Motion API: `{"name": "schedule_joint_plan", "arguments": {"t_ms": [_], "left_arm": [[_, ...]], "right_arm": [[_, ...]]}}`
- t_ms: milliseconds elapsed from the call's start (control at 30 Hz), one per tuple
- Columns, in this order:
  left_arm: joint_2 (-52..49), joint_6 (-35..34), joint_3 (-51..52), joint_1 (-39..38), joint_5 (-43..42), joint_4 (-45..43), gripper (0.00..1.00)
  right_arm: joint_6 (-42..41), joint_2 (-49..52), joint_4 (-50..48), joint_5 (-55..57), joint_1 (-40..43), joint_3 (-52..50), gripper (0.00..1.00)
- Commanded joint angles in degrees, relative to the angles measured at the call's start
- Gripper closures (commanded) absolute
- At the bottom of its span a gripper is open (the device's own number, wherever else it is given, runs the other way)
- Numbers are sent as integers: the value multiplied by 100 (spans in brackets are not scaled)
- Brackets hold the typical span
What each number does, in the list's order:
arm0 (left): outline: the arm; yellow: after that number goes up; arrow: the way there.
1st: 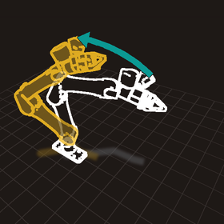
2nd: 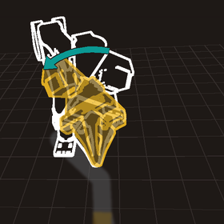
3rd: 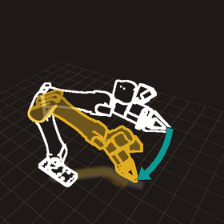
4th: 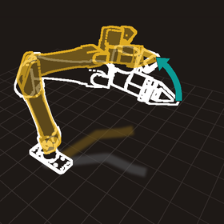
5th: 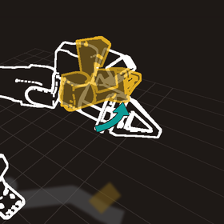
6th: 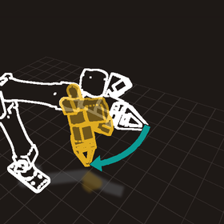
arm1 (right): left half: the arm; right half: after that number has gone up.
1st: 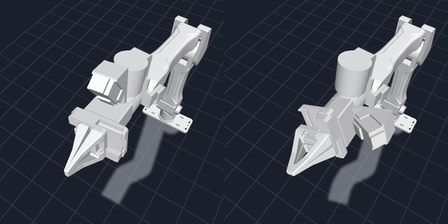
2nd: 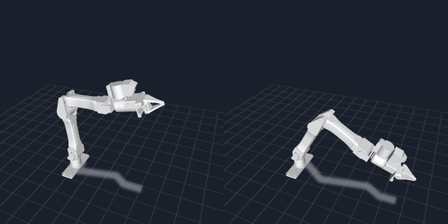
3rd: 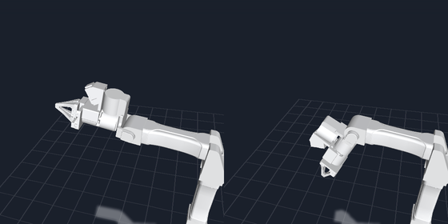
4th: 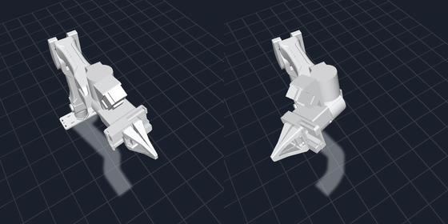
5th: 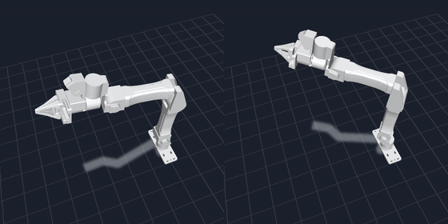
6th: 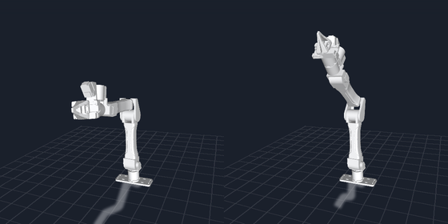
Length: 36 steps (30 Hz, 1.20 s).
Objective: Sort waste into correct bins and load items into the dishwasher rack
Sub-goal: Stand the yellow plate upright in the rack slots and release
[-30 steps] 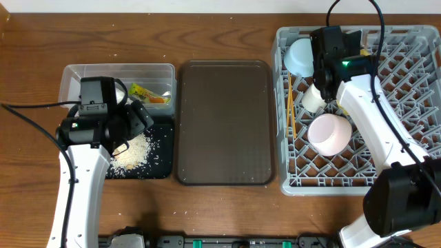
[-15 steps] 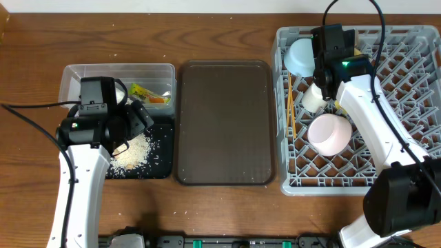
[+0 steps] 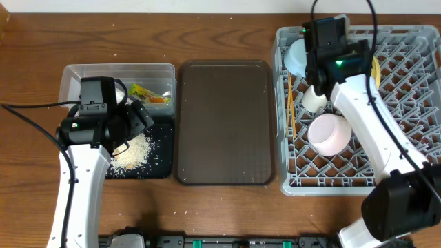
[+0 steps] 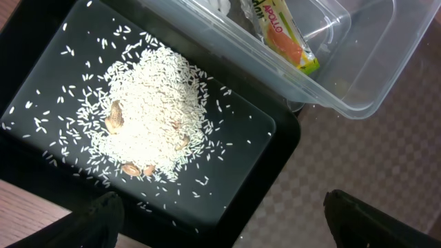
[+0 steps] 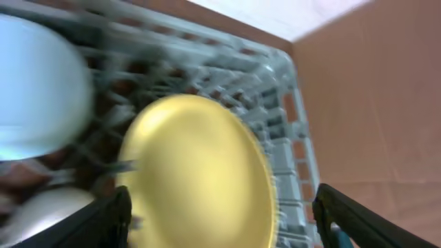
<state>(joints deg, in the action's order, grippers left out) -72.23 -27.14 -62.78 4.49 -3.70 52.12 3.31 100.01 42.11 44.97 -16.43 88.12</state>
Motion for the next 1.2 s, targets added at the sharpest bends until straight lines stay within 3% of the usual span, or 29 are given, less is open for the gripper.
{"name": "schedule_joint_plan", "arguments": {"t_ms": [0, 133, 267, 1167], "left_arm": [[-11, 31, -83, 22, 31, 15, 4], [-11, 31, -83, 22, 31, 15, 4], [-11, 31, -83, 22, 31, 15, 4], [-11, 31, -83, 22, 31, 15, 4]], "right_arm": [[57, -197, -9, -1156, -243, 136, 15], [-192, -197, -151, -3086, -487, 136, 1], [-284, -197, -131, -4400, -662, 133, 1], [-284, -197, -114, -4527, -846, 133, 1]]}}
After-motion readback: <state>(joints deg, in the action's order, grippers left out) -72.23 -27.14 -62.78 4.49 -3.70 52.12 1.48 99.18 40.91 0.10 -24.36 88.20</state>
